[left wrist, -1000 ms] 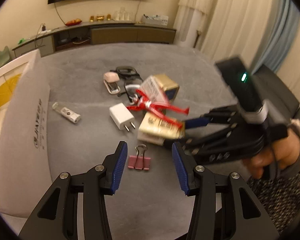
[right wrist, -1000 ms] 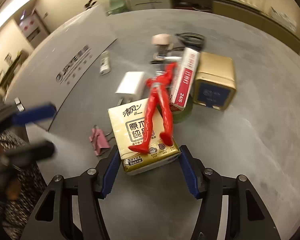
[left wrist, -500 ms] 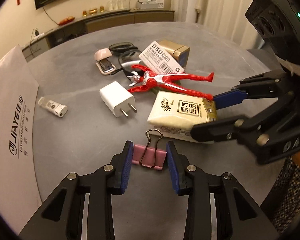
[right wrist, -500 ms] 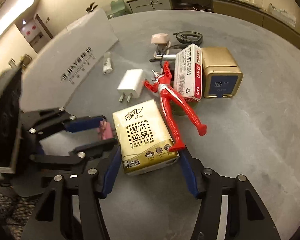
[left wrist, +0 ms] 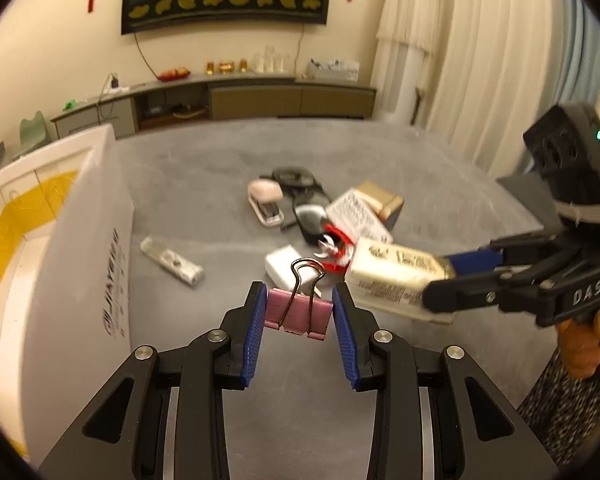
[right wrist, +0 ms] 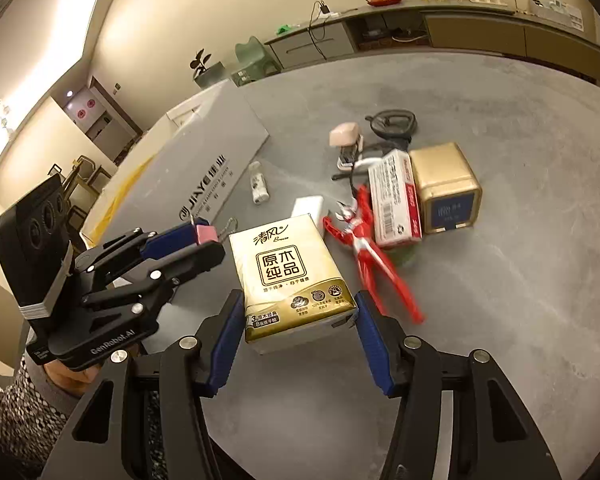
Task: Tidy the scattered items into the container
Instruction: 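Carry the clip and tissue pack with both grippers over the white box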
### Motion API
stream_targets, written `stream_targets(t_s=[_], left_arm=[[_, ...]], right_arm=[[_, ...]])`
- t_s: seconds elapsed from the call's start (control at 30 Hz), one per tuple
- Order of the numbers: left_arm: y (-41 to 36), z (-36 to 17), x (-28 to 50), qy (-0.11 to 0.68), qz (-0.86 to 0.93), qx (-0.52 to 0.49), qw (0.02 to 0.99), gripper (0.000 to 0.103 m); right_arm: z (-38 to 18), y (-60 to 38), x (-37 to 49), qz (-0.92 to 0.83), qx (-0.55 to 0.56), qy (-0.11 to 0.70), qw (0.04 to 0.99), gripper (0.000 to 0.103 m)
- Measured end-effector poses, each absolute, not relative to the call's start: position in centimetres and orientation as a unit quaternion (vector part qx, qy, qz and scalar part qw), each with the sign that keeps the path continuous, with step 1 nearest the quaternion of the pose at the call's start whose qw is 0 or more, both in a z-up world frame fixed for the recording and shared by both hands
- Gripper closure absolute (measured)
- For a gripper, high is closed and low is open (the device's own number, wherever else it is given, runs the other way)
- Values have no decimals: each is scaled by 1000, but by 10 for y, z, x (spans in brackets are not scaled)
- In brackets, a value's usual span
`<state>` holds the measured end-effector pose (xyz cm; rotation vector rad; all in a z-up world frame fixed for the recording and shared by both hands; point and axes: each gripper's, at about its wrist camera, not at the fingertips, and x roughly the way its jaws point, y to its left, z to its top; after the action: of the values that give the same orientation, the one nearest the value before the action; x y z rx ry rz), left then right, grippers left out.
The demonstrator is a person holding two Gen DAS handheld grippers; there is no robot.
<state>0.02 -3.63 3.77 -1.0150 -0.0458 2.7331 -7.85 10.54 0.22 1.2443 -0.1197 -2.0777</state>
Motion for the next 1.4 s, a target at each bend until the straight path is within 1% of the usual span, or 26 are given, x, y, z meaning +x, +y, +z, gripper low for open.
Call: stream_targets(t_s=[0.2,0.4,0.87,1.17,1.4], left_arm=[[-45,62,9,-34,942,-315,107,68],[-60,87,22,-56,954,-279,97,68],[-115,115,49,-116,963,-235,55,68],[-160,119,62,-171,961,-217,14,68],[-190,114,72,-202,957,-209,-16,68]], right_arm=[[22,98,-73,-811,462,-61,354,47],[32,71,-77,-816,447,-68,360,47],[52,21,-68,-830,422,-52,360,47],[71,-7,-63,-846,390,-52,361,47],[92,-37,-54,-846,364,-56,385,47]])
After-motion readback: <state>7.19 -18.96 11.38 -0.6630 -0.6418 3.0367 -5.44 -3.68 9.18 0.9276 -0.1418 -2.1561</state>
